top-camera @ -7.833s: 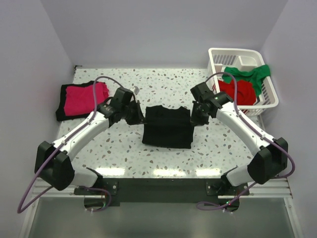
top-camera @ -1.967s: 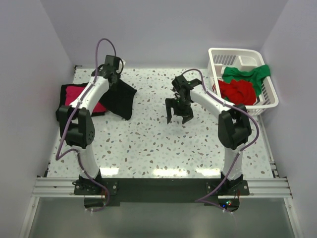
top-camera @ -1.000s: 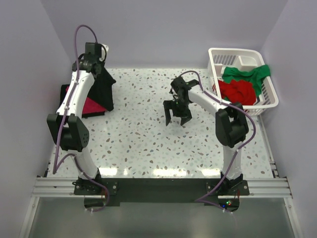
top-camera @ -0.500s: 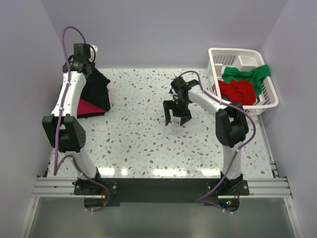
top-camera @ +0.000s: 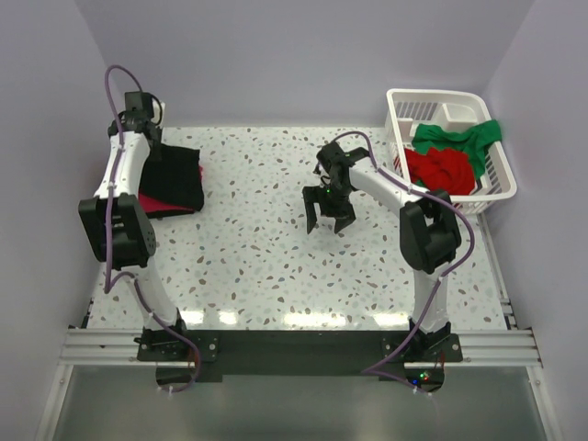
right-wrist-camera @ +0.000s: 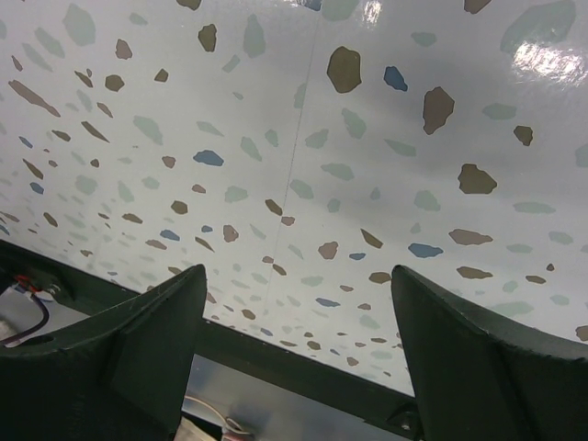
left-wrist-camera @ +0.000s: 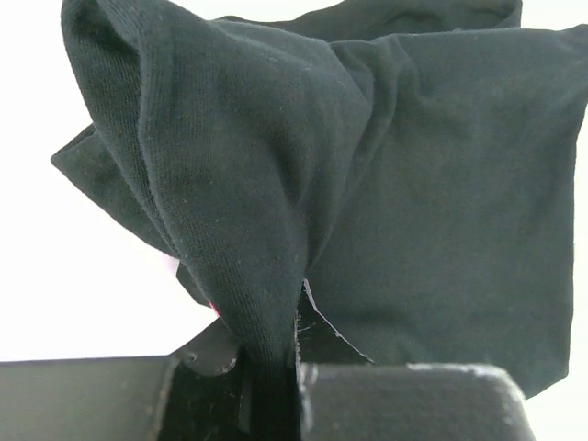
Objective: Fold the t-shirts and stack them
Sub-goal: Neatly place the folded tshirt to the corner
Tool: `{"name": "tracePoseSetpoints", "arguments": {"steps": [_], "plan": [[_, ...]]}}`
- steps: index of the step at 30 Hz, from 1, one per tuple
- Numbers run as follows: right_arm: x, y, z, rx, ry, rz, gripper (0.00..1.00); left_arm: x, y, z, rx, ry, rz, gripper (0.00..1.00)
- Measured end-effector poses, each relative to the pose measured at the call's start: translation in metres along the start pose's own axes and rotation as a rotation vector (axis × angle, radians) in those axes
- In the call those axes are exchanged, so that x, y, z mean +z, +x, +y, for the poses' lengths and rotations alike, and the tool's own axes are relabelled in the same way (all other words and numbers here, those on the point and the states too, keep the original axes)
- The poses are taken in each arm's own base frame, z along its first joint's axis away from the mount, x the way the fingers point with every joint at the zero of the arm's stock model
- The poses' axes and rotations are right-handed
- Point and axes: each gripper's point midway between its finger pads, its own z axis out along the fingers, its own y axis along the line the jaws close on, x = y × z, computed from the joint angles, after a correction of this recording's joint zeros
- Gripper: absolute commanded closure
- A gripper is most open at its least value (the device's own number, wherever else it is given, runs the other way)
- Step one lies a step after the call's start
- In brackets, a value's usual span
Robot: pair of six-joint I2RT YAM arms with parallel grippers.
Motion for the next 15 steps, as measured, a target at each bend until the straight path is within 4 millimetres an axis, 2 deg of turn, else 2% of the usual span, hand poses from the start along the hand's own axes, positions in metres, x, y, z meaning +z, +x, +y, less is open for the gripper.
{"name": "tracePoseSetpoints", "arguments": {"steps": [1, 2, 3, 4, 5, 6, 11, 15], "plan": [[0.0, 0.0, 0.0, 0.0, 0.0, 0.0, 0.15, 0.003, 0.002, 0.001, -0.002, -0.002, 0.006, 0.97], [0.0, 0.0, 0.0, 0.0, 0.0, 0.001, 0.15, 0.006, 0.004, 0.002, -0.004, -0.005, 0.014, 0.82], [0.0, 0.0, 0.0, 0.0, 0.001, 0.001, 0.15, 0.009, 0.006, 0.004, -0.007, -0.009, 0.021, 0.62], [0.0, 0.0, 0.0, 0.001, 0.001, 0.002, 0.15, 0.011, 0.008, 0.007, -0.01, -0.014, 0.029, 0.29], [0.0, 0.001, 0.0, 0.001, 0.001, 0.003, 0.15, 0.014, 0.011, 0.011, -0.013, -0.024, 0.039, 0.03], [0.0, 0.001, 0.0, 0.001, 0.002, 0.004, 0.15, 0.015, 0.013, 0.014, -0.026, -0.033, 0.045, 0.0], [0.0, 0.001, 0.0, 0.001, 0.002, 0.004, 0.15, 0.02, 0.025, 0.042, -0.093, -0.113, 0.079, 0.0], [0.0, 0.001, 0.0, 0.001, 0.002, 0.004, 0.15, 0.017, 0.025, 0.058, -0.138, -0.161, 0.078, 0.0]]}}
